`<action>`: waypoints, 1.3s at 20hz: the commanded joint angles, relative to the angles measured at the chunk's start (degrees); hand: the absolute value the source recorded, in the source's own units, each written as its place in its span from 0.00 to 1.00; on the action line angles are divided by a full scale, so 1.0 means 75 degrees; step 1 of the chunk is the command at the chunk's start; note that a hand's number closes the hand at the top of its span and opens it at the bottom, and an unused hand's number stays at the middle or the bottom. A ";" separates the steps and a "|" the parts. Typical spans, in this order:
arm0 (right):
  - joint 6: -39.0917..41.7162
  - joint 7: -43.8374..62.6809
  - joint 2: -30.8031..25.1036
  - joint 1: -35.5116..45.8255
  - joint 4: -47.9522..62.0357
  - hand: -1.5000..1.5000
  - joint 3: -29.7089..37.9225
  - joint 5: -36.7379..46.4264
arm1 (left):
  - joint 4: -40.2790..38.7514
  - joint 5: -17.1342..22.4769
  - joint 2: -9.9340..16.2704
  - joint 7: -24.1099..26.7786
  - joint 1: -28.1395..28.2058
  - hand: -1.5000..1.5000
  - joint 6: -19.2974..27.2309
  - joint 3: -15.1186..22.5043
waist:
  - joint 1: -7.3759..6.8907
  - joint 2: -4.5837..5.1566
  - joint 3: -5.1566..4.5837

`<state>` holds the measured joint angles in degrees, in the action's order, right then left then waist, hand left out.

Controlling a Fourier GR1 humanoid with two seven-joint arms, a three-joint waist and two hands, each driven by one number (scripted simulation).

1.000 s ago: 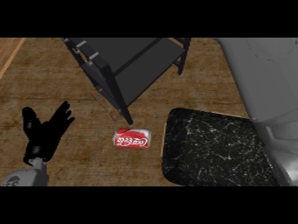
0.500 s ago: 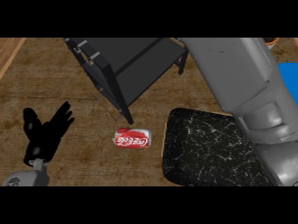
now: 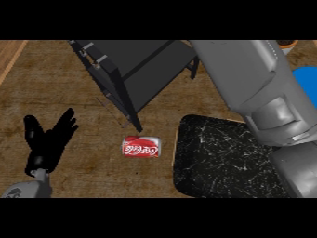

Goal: Pick the lemon from the tray and place it in the tiered shelf

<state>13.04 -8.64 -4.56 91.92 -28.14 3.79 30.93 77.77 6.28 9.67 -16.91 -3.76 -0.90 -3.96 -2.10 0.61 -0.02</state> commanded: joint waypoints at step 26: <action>-0.1142 0.1193 -0.0656 0.0985 0.1415 0.00 0.3281 -0.2706 | -0.0486 -0.0181 -0.0072 0.0210 -0.0244 0.50 -0.0036 -0.0023 | -0.0041 0.0065 -0.0014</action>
<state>8.99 -0.19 -7.73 98.50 -17.75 25.69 12.48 76.41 5.94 9.59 -16.58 -4.92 -1.35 -4.64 -2.16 0.69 -0.02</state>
